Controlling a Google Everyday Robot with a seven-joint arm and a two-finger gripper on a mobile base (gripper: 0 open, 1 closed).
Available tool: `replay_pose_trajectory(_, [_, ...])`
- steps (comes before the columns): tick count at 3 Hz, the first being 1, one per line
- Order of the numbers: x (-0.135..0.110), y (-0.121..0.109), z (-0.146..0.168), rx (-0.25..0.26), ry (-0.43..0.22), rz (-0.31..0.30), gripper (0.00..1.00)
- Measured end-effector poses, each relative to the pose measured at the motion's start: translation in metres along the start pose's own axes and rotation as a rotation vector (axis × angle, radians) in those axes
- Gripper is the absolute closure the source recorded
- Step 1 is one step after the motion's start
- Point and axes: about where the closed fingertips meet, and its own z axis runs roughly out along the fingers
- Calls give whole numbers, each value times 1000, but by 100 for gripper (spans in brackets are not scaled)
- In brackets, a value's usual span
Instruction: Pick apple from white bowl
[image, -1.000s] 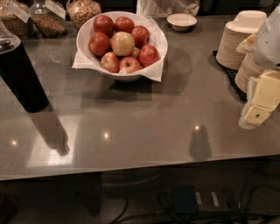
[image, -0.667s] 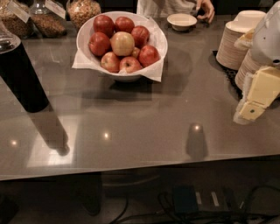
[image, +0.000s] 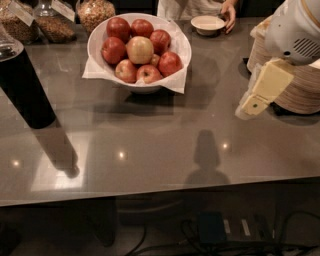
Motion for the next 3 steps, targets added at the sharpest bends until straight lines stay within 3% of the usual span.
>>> replay_pose_trajectory(1, [-26, -18, 16, 47, -105, 43, 0])
replay_pose_trajectory(3, [-78, -60, 48, 134, -262, 64, 0])
